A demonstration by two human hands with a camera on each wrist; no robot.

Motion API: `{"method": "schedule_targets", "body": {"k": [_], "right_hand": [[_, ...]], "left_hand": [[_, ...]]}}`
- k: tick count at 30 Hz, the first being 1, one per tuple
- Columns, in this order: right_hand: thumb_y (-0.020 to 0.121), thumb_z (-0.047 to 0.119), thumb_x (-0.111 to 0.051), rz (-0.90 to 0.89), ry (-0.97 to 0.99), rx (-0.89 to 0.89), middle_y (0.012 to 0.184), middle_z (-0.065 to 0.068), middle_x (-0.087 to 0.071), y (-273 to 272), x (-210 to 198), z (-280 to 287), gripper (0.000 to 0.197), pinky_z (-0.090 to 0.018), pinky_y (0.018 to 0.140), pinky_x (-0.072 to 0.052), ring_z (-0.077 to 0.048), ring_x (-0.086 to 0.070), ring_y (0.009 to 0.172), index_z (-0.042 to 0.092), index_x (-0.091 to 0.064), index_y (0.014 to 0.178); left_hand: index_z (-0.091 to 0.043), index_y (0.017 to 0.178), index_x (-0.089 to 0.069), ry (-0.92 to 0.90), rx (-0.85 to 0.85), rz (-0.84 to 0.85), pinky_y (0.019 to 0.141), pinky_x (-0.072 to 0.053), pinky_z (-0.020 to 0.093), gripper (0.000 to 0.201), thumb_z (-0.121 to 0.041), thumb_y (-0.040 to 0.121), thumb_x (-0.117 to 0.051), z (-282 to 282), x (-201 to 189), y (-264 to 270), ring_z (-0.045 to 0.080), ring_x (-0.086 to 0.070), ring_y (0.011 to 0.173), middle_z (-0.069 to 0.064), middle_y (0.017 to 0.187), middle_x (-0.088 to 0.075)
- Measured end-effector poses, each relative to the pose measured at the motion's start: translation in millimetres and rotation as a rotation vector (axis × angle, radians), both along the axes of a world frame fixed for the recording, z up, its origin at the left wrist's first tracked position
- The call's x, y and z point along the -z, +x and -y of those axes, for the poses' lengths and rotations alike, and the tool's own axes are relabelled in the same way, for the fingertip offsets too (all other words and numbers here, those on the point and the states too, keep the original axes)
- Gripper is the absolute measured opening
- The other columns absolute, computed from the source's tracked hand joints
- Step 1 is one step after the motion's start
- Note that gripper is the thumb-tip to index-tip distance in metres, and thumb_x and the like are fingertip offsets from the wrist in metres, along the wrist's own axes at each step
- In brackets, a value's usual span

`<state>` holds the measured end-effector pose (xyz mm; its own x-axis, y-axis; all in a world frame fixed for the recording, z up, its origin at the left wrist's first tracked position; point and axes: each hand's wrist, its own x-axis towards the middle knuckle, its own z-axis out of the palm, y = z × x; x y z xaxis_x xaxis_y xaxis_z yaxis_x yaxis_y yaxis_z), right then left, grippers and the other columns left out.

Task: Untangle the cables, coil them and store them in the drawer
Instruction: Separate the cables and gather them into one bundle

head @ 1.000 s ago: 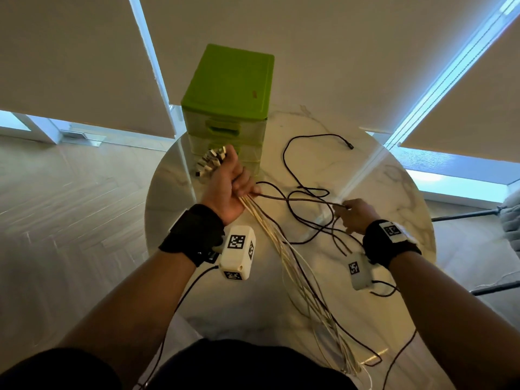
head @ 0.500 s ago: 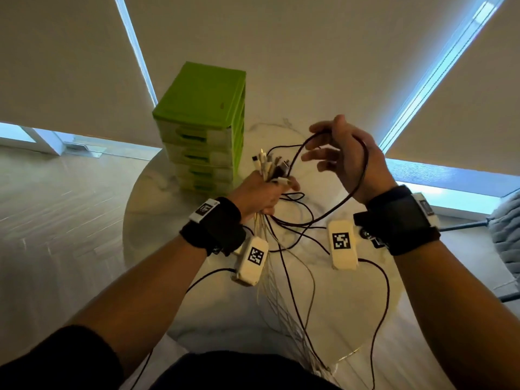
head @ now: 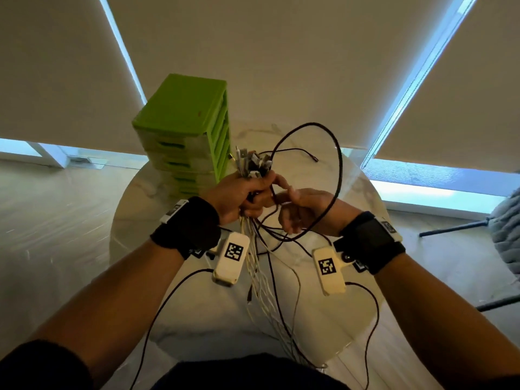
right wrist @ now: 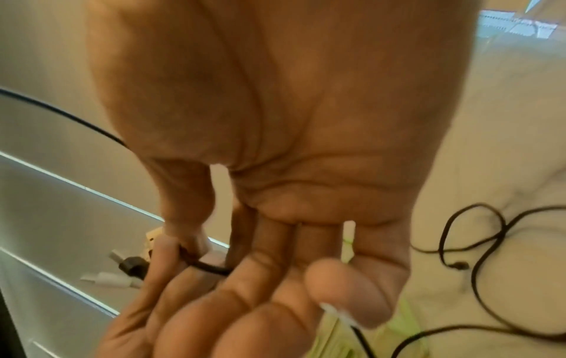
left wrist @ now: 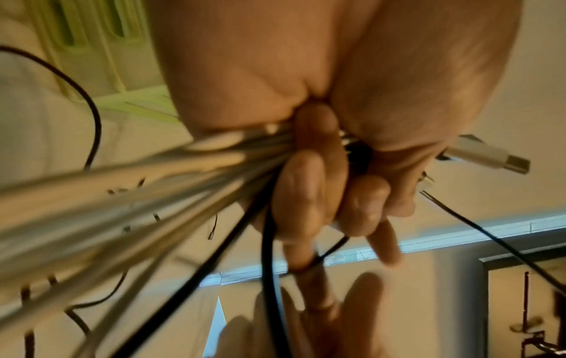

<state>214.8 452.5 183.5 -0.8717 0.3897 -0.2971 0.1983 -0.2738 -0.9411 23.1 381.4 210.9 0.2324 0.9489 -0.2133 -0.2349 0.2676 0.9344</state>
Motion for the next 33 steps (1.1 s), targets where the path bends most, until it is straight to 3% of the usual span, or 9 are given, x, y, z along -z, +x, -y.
{"method": "schedule_targets", "body": {"k": [4,8,16,18,22,25,29,31,33], "right_hand": [[0.101,0.025,-0.045,0.462,0.420,0.128,0.076,0.001,-0.067,58,9,-8,0.024,-0.023,0.062,-0.039,-0.014,-0.061,0.074,0.019,-0.067,0.092],[0.097,0.022,-0.053,0.611,0.428,0.507,0.084,-0.004,-0.069,143,17,-17,0.017,-0.024,0.059,-0.037,-0.018,-0.059,0.077,0.020,-0.067,0.086],[0.095,0.021,-0.055,0.933,0.447,0.647,0.079,-0.005,-0.068,243,35,2,0.016,-0.022,0.053,-0.039,-0.015,-0.058,0.061,0.014,-0.068,0.097],[0.096,0.021,-0.051,0.871,0.589,0.821,0.076,0.000,-0.064,252,40,2,0.023,-0.022,0.057,-0.042,-0.010,-0.056,0.060,0.011,-0.070,0.103],[0.101,0.042,-0.030,0.369,0.590,1.186,0.092,-0.002,-0.057,238,17,21,0.042,-0.024,0.064,-0.040,-0.014,-0.054,0.078,0.018,-0.063,0.112],[0.089,0.067,-0.023,0.344,0.793,0.860,0.110,0.002,-0.048,213,0,45,0.058,-0.029,0.087,-0.037,-0.012,-0.047,0.104,0.034,-0.058,0.121],[0.055,0.098,-0.017,0.821,1.042,0.225,0.135,-0.003,-0.035,192,17,54,0.100,-0.046,0.105,-0.026,-0.025,-0.024,0.131,0.039,-0.052,0.128],[0.058,0.093,-0.020,0.860,1.110,0.212,0.156,-0.008,-0.011,182,27,57,0.104,-0.054,0.117,-0.009,-0.032,0.000,0.145,0.036,-0.036,0.144],[0.074,0.082,-0.032,0.675,1.125,0.380,0.154,-0.010,-0.024,177,29,60,0.090,-0.050,0.117,-0.016,-0.027,-0.017,0.144,0.027,-0.035,0.145]], "left_hand": [[-0.021,0.119,-0.061,0.000,0.014,-0.105,0.040,-0.017,0.022,0.027,-0.027,0.099,-0.044,-11,-6,27,0.007,-0.019,0.041,-0.002,0.053,-0.027],[-0.012,0.126,-0.056,0.025,-0.059,-0.213,0.037,-0.018,0.020,0.034,-0.029,0.101,-0.042,-25,-9,55,0.006,-0.019,0.039,-0.004,0.051,-0.029],[-0.011,0.096,-0.064,0.099,-0.139,-0.102,0.038,-0.019,0.020,0.033,-0.032,0.102,-0.039,-42,-14,133,0.007,-0.018,0.038,-0.003,0.049,-0.027],[-0.009,0.090,-0.063,0.117,-0.134,-0.080,0.038,-0.019,0.021,0.035,-0.033,0.102,-0.041,-44,-16,154,0.008,-0.019,0.038,-0.004,0.047,-0.029],[-0.009,0.084,-0.062,0.123,-0.074,-0.116,0.039,-0.021,0.021,0.036,-0.032,0.101,-0.042,-43,-12,196,0.008,-0.022,0.038,-0.004,0.047,-0.031],[-0.009,0.080,-0.060,0.122,-0.022,-0.130,0.040,-0.018,0.022,0.035,-0.031,0.101,-0.042,-38,-10,224,0.008,-0.021,0.038,-0.002,0.048,-0.028],[-0.007,0.084,-0.060,0.163,0.073,-0.146,0.040,-0.018,0.024,0.032,-0.026,0.102,-0.042,-30,-13,252,0.008,-0.021,0.037,0.000,0.049,-0.026],[-0.005,0.086,-0.061,0.160,0.090,-0.156,0.041,-0.020,0.025,0.031,-0.027,0.101,-0.043,-30,-15,257,0.010,-0.022,0.040,0.002,0.052,-0.026],[-0.006,0.084,-0.061,0.151,0.076,-0.147,0.042,-0.022,0.026,0.033,-0.029,0.100,-0.044,-30,-16,258,0.012,-0.022,0.043,0.006,0.055,-0.024]]}}
